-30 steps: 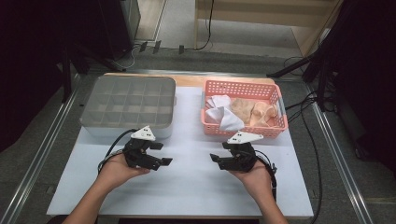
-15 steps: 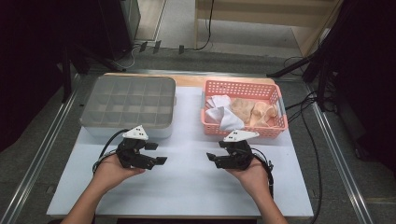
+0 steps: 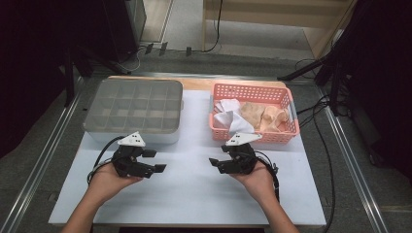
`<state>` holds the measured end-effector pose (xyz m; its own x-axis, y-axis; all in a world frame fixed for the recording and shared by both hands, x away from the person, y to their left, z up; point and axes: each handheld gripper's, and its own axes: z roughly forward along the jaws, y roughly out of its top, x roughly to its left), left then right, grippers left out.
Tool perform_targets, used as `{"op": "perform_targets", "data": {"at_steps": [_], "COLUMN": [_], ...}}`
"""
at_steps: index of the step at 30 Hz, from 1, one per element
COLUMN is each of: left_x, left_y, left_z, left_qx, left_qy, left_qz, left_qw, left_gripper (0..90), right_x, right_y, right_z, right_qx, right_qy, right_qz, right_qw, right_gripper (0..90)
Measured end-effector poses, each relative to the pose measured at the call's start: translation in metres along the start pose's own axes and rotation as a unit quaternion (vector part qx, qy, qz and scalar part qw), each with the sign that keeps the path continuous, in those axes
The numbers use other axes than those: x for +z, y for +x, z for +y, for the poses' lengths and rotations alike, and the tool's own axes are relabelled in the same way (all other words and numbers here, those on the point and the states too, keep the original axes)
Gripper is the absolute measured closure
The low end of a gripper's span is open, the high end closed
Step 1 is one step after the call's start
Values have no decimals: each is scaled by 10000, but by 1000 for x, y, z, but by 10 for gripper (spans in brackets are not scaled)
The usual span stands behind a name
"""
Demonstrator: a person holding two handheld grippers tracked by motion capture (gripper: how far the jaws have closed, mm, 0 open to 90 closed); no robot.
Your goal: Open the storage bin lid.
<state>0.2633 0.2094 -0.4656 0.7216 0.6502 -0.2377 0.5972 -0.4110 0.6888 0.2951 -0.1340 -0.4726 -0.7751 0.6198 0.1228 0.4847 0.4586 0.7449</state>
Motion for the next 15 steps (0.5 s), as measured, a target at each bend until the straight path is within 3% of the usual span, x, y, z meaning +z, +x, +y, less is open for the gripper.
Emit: {"op": "perform_targets", "data": {"at_steps": [6, 10, 15], "left_x": [-12, -18, -29], "left_y": [6, 10, 14], "left_z": [-5, -7, -11], "left_qx": [-125, -328, -288], "left_qy": [-37, -1, -7], "left_qz": [118, 132, 324], "left_qw": [9998, 9994, 9991], "left_gripper": [333, 366, 384], "right_x": [6, 9, 9], "right_y": [2, 4, 7], "right_z": [4, 6, 9], "right_qx": [1, 6, -53], "right_qy": [29, 68, 59], "right_qz": [70, 109, 70], "right_qw": [10000, 9999, 9999], "right_gripper": [357, 361, 361]}}
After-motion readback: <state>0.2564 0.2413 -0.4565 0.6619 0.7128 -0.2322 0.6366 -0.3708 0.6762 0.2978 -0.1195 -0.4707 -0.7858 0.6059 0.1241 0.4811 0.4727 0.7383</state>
